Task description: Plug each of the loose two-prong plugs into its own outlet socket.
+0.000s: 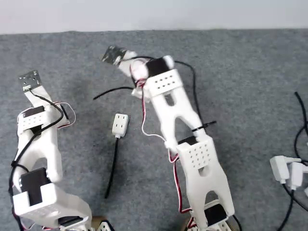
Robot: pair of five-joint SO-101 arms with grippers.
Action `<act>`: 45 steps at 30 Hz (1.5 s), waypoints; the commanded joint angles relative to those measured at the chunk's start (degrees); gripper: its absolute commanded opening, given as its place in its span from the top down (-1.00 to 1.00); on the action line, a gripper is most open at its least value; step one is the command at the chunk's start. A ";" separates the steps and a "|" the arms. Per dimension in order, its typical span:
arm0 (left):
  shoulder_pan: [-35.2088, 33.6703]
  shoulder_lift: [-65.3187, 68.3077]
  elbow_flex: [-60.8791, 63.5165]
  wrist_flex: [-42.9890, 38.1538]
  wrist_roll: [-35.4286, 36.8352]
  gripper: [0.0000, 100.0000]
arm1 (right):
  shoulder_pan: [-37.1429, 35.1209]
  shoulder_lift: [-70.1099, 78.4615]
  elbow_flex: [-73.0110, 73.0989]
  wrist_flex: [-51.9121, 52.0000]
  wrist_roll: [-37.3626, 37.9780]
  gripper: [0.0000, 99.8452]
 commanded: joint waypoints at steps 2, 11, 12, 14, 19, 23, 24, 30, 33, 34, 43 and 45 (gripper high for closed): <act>0.35 -2.55 -0.40 -2.55 -0.62 0.97 | 1.98 -5.67 -8.53 9.80 -2.46 0.98; 0.35 -2.55 -0.40 -2.64 -0.70 0.97 | 14.02 -12.53 -6.59 9.63 -10.46 0.98; 0.35 -2.55 -0.40 -2.73 -0.70 0.97 | 15.34 -13.58 -5.36 9.63 -11.34 0.98; 0.35 -2.55 -0.40 -2.73 -0.70 0.97 | 17.98 -16.13 -1.14 9.63 -13.54 0.98; 0.35 -2.55 -0.40 -2.73 -0.70 0.97 | 23.60 -22.73 13.01 9.19 -18.73 0.98; 0.35 -2.55 -0.40 -2.73 -0.70 0.97 | 28.26 -26.15 21.36 7.78 -25.23 0.98; 0.35 -2.55 -0.40 -2.73 -0.70 0.97 | 29.23 -26.33 23.38 7.08 -26.29 0.98; 0.35 -2.55 -0.40 -2.73 -0.70 0.97 | 32.40 -26.24 41.32 -5.67 -27.52 0.98; 0.35 -2.46 -0.40 -2.73 -0.70 0.97 | 33.71 -26.24 50.37 -16.84 -27.25 0.98; 0.35 -2.46 -0.40 -2.73 -0.70 0.97 | 33.98 -26.24 53.01 -20.70 -27.16 0.98; 1.05 1.58 -2.68 -2.37 -0.79 0.97 | 33.80 -26.95 58.99 -39.08 -21.71 0.77; 1.05 1.58 -2.77 -2.37 -0.79 0.97 | 33.45 -26.95 56.88 -38.11 -21.71 0.60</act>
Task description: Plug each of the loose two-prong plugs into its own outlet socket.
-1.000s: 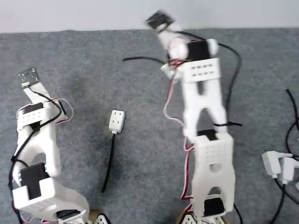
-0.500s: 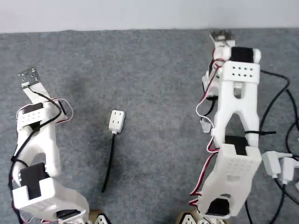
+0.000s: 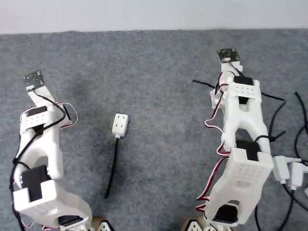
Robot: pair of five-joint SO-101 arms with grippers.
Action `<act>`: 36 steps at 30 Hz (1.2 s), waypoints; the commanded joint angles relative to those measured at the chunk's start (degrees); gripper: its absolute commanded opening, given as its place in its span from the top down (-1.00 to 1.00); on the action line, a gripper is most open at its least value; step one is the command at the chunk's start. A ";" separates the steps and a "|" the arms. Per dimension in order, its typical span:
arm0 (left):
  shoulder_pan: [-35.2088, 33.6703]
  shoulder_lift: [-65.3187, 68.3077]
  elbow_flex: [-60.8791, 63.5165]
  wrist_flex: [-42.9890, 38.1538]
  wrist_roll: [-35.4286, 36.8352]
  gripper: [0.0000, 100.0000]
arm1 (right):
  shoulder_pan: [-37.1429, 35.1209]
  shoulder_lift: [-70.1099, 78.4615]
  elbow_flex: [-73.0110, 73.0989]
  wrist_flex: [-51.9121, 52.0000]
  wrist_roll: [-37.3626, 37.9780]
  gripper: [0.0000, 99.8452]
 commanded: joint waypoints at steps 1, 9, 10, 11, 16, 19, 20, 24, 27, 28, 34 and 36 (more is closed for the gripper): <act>0.44 -0.44 -2.77 -0.97 -0.44 0.97 | -0.48 -4.09 -4.22 -0.04 0.97 0.53; 0.53 -0.35 -2.77 -0.97 -0.44 0.97 | 0.57 -3.65 -17.14 9.27 1.14 0.47; 0.53 -0.35 -2.77 -0.97 -0.44 0.97 | 1.10 -3.65 -17.93 10.24 1.32 0.48; 0.53 -0.35 -2.77 -0.97 -0.44 0.97 | 1.63 -3.65 -18.37 11.21 1.41 0.50; 0.53 -0.26 -2.77 -0.97 -0.44 0.97 | 3.30 -2.68 -17.32 18.24 2.11 0.99; 0.53 -0.26 -2.86 -0.97 -0.44 0.97 | 3.38 -1.10 -15.21 21.49 6.77 0.97; 0.53 -0.26 -2.86 -0.97 -0.44 0.97 | 3.56 -0.66 -14.42 20.70 7.21 0.99; 0.53 -0.26 -2.86 -0.97 -0.44 0.97 | 4.88 1.63 -11.34 15.08 9.58 0.98; 0.53 -0.26 -2.86 -0.97 -0.53 0.97 | 4.79 3.47 -10.81 14.20 13.80 0.98; 0.53 -0.26 -2.86 -0.97 -0.53 0.97 | 4.70 4.18 -10.81 14.29 14.86 0.98; 0.53 -0.26 -2.86 -0.97 -0.53 0.97 | 4.79 6.90 -10.90 13.67 17.41 0.76; 0.53 -0.26 -2.86 -0.97 -0.53 0.97 | 4.62 6.99 -10.90 13.67 17.85 0.67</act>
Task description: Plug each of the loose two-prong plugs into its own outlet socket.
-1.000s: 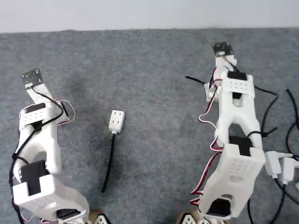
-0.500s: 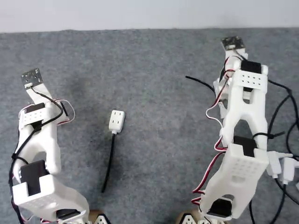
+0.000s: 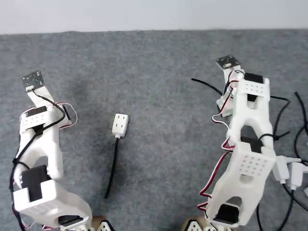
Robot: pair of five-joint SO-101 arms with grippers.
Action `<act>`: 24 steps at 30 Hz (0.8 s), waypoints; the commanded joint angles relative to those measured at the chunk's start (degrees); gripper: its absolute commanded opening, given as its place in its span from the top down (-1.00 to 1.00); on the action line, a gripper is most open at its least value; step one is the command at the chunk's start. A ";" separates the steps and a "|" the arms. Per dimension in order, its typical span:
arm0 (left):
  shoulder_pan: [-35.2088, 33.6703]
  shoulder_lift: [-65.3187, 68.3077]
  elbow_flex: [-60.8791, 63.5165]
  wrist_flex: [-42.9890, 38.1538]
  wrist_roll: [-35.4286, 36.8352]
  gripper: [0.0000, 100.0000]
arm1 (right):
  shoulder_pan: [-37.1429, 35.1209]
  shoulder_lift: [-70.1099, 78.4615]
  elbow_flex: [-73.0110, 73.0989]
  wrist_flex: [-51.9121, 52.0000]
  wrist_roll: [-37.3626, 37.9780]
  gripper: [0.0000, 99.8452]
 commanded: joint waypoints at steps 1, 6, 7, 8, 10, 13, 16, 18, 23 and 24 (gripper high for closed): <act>0.53 -0.26 -2.77 -0.97 -0.53 0.97 | 0.40 -0.66 -0.79 -0.92 1.41 0.67; 0.53 -0.26 -2.77 -0.97 -0.53 0.97 | -0.13 -1.27 -0.97 -1.80 1.41 0.67; 0.53 -0.26 -2.77 -0.97 -0.53 0.97 | -0.22 -1.71 -1.41 -1.71 1.41 0.67; 0.53 -0.26 -2.77 -0.97 -0.53 0.97 | -0.57 -2.42 -1.85 -1.54 1.23 0.67; 0.62 -0.26 -2.77 -1.05 -0.53 0.97 | -0.75 -4.09 -2.11 -1.54 1.23 0.67; 0.62 -0.26 -2.77 -1.14 -0.53 0.97 | -0.57 -7.60 -2.20 -1.63 1.49 0.67; 0.62 -0.26 -2.77 -1.14 -0.53 0.97 | 0.92 -10.33 -2.20 -2.07 1.58 0.67; 0.62 -0.26 -2.77 -1.14 -0.53 0.97 | 2.24 -11.12 -2.20 -2.68 1.85 0.67; 0.62 -0.26 -2.77 -1.14 -0.53 0.97 | 4.88 -9.36 -2.20 -4.00 5.71 0.67; 0.62 -0.26 -2.77 -1.14 -0.53 0.97 | 5.05 -8.31 -2.20 -4.88 5.89 0.67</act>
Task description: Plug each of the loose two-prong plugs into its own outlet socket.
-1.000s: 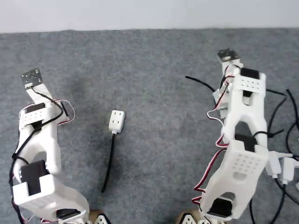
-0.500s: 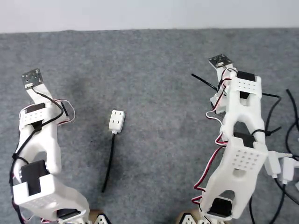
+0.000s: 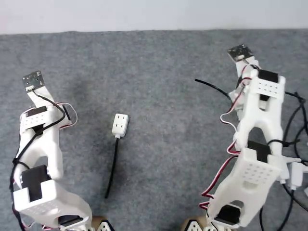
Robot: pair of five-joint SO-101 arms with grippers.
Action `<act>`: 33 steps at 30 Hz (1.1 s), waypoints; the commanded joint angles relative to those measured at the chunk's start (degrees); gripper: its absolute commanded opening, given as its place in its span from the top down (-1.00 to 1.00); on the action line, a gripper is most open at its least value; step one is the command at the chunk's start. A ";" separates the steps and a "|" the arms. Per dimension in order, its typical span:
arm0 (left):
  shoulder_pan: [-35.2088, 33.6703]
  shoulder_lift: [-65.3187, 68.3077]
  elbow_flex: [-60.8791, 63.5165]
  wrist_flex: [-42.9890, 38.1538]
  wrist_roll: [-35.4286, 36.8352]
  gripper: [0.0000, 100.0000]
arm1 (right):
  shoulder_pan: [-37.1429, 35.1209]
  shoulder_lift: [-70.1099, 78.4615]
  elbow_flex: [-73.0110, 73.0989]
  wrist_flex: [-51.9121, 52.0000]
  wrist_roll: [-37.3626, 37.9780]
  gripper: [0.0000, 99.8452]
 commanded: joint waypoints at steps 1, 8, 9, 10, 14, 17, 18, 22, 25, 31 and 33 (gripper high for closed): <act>0.62 -0.26 -2.77 -1.14 -0.53 0.97 | 1.01 -0.13 -2.20 -3.30 1.49 0.67; 0.62 -0.26 -2.77 -1.23 -0.53 0.97 | 0.66 4.97 -2.20 -8.31 1.41 0.67; 0.62 -0.26 -2.77 -1.23 -0.53 0.97 | 0.57 4.97 -2.20 -7.78 1.41 0.67; 0.62 -0.26 -2.77 -1.23 -0.53 0.97 | 0.57 4.97 -2.20 -7.34 1.49 0.67; 0.62 -0.18 -2.77 -1.32 -0.53 0.97 | 0.75 5.32 -2.20 -6.81 1.67 0.67; 0.70 -0.18 -2.77 -1.32 -0.53 0.97 | 0.66 5.67 -1.67 -6.81 4.48 0.67; 0.70 -0.18 -2.86 -1.32 -0.53 0.97 | 0.66 5.67 -0.97 -6.81 4.84 0.67; 0.70 -0.18 -2.86 -1.32 -0.53 0.97 | 0.13 5.58 0.00 -6.90 5.10 0.67; 0.70 -0.18 -2.86 -1.32 -0.53 0.97 | 0.04 5.67 0.09 -6.90 5.19 0.78; 0.70 -0.18 -2.86 -1.32 -0.53 0.97 | -0.13 5.67 2.02 -7.16 7.56 0.80; 0.70 -0.18 -2.86 -1.32 -0.53 0.97 | -1.01 5.67 2.90 -7.34 7.74 0.80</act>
